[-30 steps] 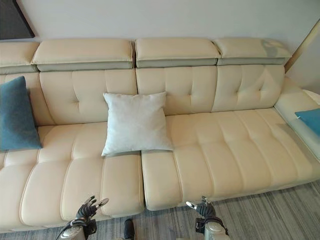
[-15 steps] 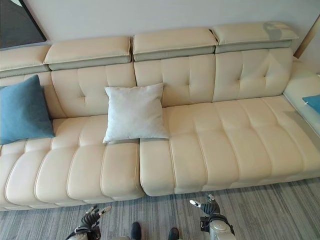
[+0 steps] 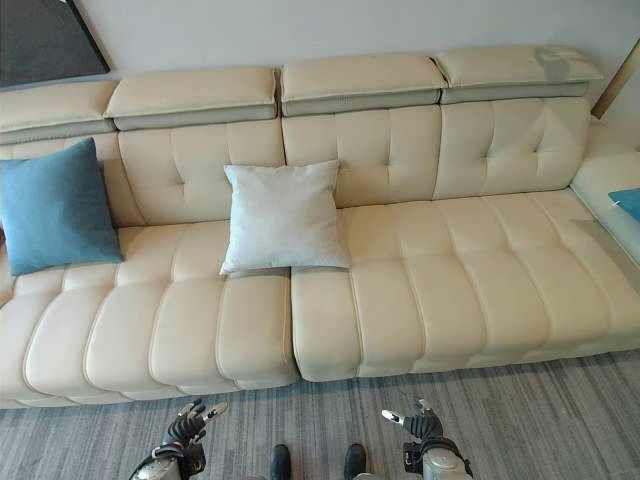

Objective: Pick up all the scattered cushions and arrange them neatly on the sofa.

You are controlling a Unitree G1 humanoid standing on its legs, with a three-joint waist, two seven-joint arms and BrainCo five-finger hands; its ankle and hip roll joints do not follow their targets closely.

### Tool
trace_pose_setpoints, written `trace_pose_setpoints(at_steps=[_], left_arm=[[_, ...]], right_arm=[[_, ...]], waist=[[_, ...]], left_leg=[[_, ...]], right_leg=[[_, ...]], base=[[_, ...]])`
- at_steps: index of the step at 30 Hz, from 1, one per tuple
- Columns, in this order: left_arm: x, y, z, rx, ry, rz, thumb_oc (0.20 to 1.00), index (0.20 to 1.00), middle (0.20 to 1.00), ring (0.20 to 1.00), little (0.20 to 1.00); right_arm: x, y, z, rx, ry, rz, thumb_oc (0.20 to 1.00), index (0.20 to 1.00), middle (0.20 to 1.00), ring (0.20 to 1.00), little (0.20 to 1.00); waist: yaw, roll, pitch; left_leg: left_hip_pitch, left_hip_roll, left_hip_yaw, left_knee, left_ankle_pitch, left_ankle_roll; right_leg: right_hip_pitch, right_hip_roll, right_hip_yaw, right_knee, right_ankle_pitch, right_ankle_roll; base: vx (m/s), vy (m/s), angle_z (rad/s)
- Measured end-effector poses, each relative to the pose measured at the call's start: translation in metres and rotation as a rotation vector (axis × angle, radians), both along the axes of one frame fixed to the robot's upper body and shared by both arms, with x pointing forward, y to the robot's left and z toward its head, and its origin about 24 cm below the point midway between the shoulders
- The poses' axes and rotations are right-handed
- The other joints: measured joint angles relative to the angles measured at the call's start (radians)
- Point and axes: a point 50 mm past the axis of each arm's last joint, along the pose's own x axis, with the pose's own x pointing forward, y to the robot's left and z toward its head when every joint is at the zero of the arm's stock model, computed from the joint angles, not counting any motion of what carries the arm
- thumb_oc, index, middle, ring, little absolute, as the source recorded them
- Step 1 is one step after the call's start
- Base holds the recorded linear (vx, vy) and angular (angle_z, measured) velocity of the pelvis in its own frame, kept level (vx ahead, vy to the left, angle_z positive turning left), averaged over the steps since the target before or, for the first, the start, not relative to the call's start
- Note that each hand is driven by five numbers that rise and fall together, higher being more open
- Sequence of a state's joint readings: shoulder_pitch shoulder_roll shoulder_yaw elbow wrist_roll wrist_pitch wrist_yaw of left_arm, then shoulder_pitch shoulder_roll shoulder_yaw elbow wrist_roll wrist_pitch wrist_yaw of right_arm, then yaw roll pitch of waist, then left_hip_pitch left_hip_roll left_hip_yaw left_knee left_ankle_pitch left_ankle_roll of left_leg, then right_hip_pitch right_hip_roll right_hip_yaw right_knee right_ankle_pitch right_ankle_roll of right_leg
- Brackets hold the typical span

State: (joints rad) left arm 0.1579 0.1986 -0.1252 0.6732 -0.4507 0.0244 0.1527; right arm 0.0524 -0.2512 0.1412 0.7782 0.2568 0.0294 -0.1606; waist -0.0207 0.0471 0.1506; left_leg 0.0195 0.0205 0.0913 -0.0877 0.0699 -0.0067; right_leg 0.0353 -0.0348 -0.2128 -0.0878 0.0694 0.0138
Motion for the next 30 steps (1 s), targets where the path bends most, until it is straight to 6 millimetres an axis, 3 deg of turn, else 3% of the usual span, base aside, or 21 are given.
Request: trace_pose_setpoints(at_steps=[5, 8, 9, 10, 11, 12, 13, 14, 15, 16, 17, 19, 21, 22, 23, 24, 26, 30], left_arm=[[-0.002, 0.000, -0.001, 0.000, 0.012, -0.002, 1.000, 1.000, 1.000, 1.000, 1.000], [-0.002, 0.001, -0.005, 0.041, 0.047, -0.093, 1.000, 1.000, 1.000, 1.000, 1.000], [0.004, 0.001, -0.004, 0.056, 0.042, -0.121, 1.000, 1.000, 1.000, 1.000, 1.000], [0.005, 0.001, -0.003, 0.061, 0.036, -0.131, 1.000, 1.000, 1.000, 1.000, 1.000], [0.006, 0.004, -0.002, 0.073, 0.037, -0.144, 1.000, 1.000, 1.000, 1.000, 1.000], [0.012, 0.013, 0.001, 0.107, 0.035, -0.164, 1.000, 1.000, 1.000, 1.000, 1.000], [0.018, 0.017, 0.002, 0.128, 0.030, -0.165, 1.000, 1.000, 1.000, 1.000, 1.000], [0.026, 0.019, 0.007, 0.139, 0.000, -0.161, 1.000, 1.000, 1.000, 1.000, 1.000], [0.033, 0.020, 0.011, 0.142, -0.027, -0.153, 1.000, 1.000, 1.000, 1.000, 1.000], [0.038, 0.022, 0.014, 0.147, -0.044, -0.150, 1.000, 1.000, 1.000, 1.000, 1.000], [0.032, 0.023, 0.014, 0.138, -0.052, -0.116, 1.000, 1.000, 1.000, 1.000, 1.000], [0.022, 0.024, 0.009, 0.137, -0.015, -0.112, 1.000, 1.000, 1.000, 1.000, 1.000], [0.022, 0.020, 0.009, 0.127, -0.018, -0.115, 1.000, 1.000, 1.000, 1.000, 1.000], [0.016, 0.022, 0.007, 0.126, 0.000, -0.113, 1.000, 1.000, 1.000, 1.000, 1.000], [0.013, 0.020, 0.005, 0.121, 0.010, -0.112, 1.000, 1.000, 1.000, 1.000, 1.000], [0.011, 0.015, 0.003, 0.101, 0.017, -0.112, 1.000, 1.000, 1.000, 1.000, 1.000], [0.011, 0.009, 0.002, 0.084, 0.017, -0.113, 1.000, 1.000, 1.000, 1.000, 1.000], [0.028, -0.011, 0.006, 0.044, -0.035, -0.149, 1.000, 1.000, 1.000, 1.000, 1.000]], right_arm=[[-0.001, 0.000, -0.001, 0.000, 0.004, -0.001, 1.000, 1.000, 1.000, 1.000, 1.000], [-0.001, 0.003, -0.003, 0.016, 0.011, -0.028, 1.000, 1.000, 1.000, 1.000, 1.000], [-0.011, 0.003, -0.009, 0.024, 0.043, -0.052, 1.000, 1.000, 1.000, 1.000, 1.000], [-0.011, 0.006, -0.009, 0.035, 0.040, -0.061, 1.000, 1.000, 1.000, 1.000, 1.000], [-0.009, 0.006, -0.008, 0.040, 0.032, -0.073, 1.000, 1.000, 1.000, 1.000, 1.000], [0.002, 0.015, -0.006, 0.060, 0.008, -0.057, 1.000, 1.000, 1.000, 1.000, 1.000], [0.002, 0.017, -0.008, 0.058, 0.021, -0.053, 1.000, 1.000, 1.000, 1.000, 1.000], [-0.003, 0.015, -0.011, 0.052, 0.050, -0.062, 1.000, 1.000, 1.000, 1.000, 1.000], [-0.008, 0.014, -0.013, 0.048, 0.061, -0.065, 1.000, 1.000, 1.000, 1.000, 1.000], [-0.014, 0.014, -0.015, 0.048, 0.076, -0.068, 1.000, 1.000, 1.000, 1.000, 1.000], [-0.013, 0.016, -0.014, 0.051, 0.071, -0.064, 1.000, 1.000, 1.000, 1.000, 1.000], [-0.013, 0.012, -0.013, 0.044, 0.066, -0.068, 1.000, 1.000, 1.000, 1.000, 1.000], [-0.016, 0.012, -0.014, 0.045, 0.080, -0.069, 1.000, 1.000, 1.000, 1.000, 1.000], [-0.014, 0.016, -0.015, 0.053, 0.083, -0.059, 1.000, 1.000, 1.000, 1.000, 1.000], [-0.012, 0.016, -0.013, 0.053, 0.074, -0.057, 1.000, 1.000, 1.000, 1.000, 1.000], [-0.009, 0.013, -0.011, 0.043, 0.058, -0.054, 1.000, 1.000, 1.000, 1.000, 1.000], [-0.006, 0.007, -0.007, 0.028, 0.041, -0.051, 1.000, 1.000, 1.000, 1.000, 1.000], [-0.014, -0.015, -0.005, -0.030, 0.057, -0.060, 1.000, 1.000, 1.000, 1.000, 1.000]], waist=[[-0.004, -0.016, -0.011], [-0.018, -0.055, -0.024], [-0.054, -0.077, -0.025], [-0.061, -0.092, -0.018], [-0.058, -0.089, -0.020], [-0.070, -0.115, -0.003], [-0.078, -0.120, 0.015], [-0.073, -0.103, 0.022], [-0.079, -0.096, 0.023], [-0.075, -0.093, 0.023], [-0.029, -0.084, 0.025], [-0.028, -0.066, 0.030], [-0.032, -0.072, 0.027], [-0.016, -0.091, 0.016], [-0.019, -0.081, 0.015], [-0.019, -0.053, 0.008], [-0.020, -0.028, 0.007], [-0.064, 0.008, -0.012]], left_leg=[[0.004, -0.007, 0.020, 0.002, 0.003, 0.000], [0.010, -0.009, 0.102, 0.004, -0.002, 0.017], [0.002, -0.020, 0.130, 0.008, -0.007, 0.024], [-0.003, -0.025, 0.155, 0.008, 0.003, 0.030], [-0.005, -0.021, 0.188, 0.007, 0.002, 0.034], [-0.010, -0.013, 0.277, 0.006, -0.014, 0.052], [-0.002, -0.009, 0.335, 0.004, -0.018, 0.062], [0.003, 0.010, 0.371, -0.001, -0.031, 0.077], [0.003, 0.024, 0.395, -0.001, -0.041, 0.067], [0.008, 0.043, 0.454, -0.001, -0.019, 0.071], [0.029, 0.076, 0.553, 0.006, -0.031, 0.068], [0.039, 0.086, 0.574, -0.001, -0.039, 0.054], [0.049, 0.086, 0.598, 0.000, -0.037, 0.031], [0.059, 0.078, 0.610, 0.007, -0.037, 0.000], [0.063, 0.080, 0.603, 0.007, -0.044, -0.012], [0.060, 0.092, 0.570, 0.007, -0.037, -0.023], [0.069, 0.112, 0.568, 0.008, -0.011, -0.048], [0.092, 0.147, 0.548, 0.016, -0.007, -0.051]], right_leg=[[-0.010, -0.006, 0.027, 0.000, 0.007, 0.008], [-0.050, -0.006, 0.111, 0.009, 0.041, 0.019], [-0.073, -0.007, 0.136, 0.008, 0.049, 0.032], [-0.093, -0.003, 0.173, 0.013, 0.087, 0.028], [-0.116, 0.005, 0.205, 0.010, 0.116, 0.069], [-0.161, -0.001, 0.220, -0.001, 0.144, 0.141], [-0.168, -0.027, 0.105, -0.001, 0.048, 0.099], [-0.173, -0.044, -0.009, 0.004, 0.030, 0.095], [-0.168, -0.062, -0.067, 0.004, 0.030, 0.099], [-0.159, -0.096, -0.181, 0.009, 0.013, 0.107], [-0.158, -0.159, -0.432, 0.105, -0.031, 0.099], [-0.126, -0.208, -0.447, 0.146, -0.043, 0.118], [-0.087, -0.227, -0.445, 0.154, -0.050, 0.117], [-0.077, -0.213, -0.427, 0.125, 0.001, 0.092], [-0.077, -0.193, -0.394, 0.100, 0.032, 0.093], [-0.066, -0.160, -0.364, 0.061, 0.048, 0.079], [-0.047, -0.119, -0.335, 0.011, 0.064, 0.058], [-0.031, -0.070, -0.321, 0.006, 0.054, 0.035]], base=[[-0.13, 0.208, -0.23], [-0.18, 0.186, -0.78], [-0.26, 0.221, -0.67], [-0.24, 0.196, -0.88], [-0.06, 0.059, -1.79], [-0.06, 0.060, -1.97], [-0.06, 0.018, -2.12], [-0.11, -0.014, -1.24], [-0.14, -0.023, -1.12], [-0.10, -0.031, -1.66], [-0.03, -0.021, -1.76], [0.01, -0.062, -1.12], [0.03, -0.112, -0.57], [0.06, -0.189, -0.80], [0.10, -0.280, -1.00], [0.09, -0.215, -0.77], [0.06, -0.202, -0.61], [0.06, -0.265, -0.18]])
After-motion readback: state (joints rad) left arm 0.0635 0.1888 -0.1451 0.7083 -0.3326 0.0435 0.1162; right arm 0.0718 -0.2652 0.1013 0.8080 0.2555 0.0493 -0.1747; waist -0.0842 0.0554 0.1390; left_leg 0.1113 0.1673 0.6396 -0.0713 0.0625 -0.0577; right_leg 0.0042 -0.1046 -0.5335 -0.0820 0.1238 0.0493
